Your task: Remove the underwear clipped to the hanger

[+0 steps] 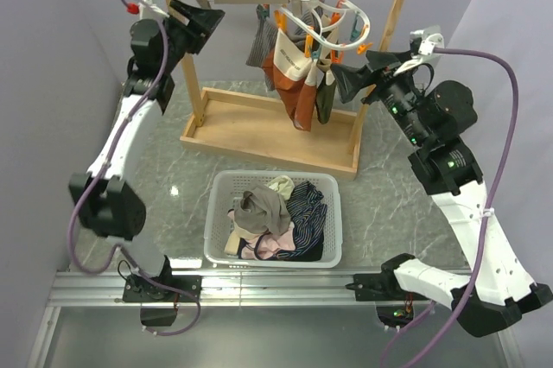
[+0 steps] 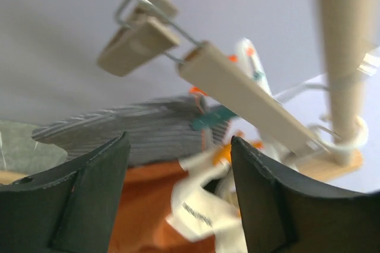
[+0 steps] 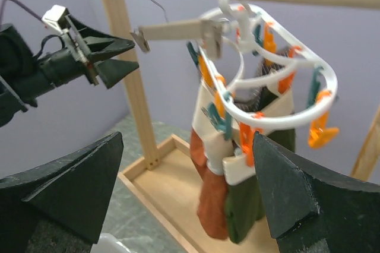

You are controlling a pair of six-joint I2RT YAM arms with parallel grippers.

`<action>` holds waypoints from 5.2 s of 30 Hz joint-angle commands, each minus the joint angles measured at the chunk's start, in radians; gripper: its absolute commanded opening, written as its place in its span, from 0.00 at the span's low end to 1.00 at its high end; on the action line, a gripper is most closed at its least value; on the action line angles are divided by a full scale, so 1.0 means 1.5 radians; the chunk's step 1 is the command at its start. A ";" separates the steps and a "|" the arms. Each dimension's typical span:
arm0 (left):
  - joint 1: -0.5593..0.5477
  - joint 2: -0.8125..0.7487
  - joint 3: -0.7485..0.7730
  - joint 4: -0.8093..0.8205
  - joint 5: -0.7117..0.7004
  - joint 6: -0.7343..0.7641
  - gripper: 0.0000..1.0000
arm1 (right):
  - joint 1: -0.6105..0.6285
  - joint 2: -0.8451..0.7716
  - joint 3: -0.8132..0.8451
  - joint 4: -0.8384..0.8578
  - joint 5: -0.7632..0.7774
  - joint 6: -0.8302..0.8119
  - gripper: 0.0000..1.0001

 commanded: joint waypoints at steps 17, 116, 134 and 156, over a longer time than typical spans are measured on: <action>0.000 -0.398 -0.232 -0.127 -0.068 0.147 0.90 | -0.005 0.413 0.465 0.015 -0.109 0.053 0.94; -0.159 -0.257 -0.120 -0.211 0.180 0.369 0.88 | 0.052 -0.024 -0.070 -0.015 0.055 0.017 0.85; -0.335 -0.117 -0.052 -0.201 0.190 0.403 0.93 | 0.058 -0.070 -0.130 -0.107 0.212 0.101 0.91; -0.413 0.033 0.005 -0.199 -0.202 0.437 0.80 | 0.049 -0.037 -0.056 -0.153 0.305 0.085 0.93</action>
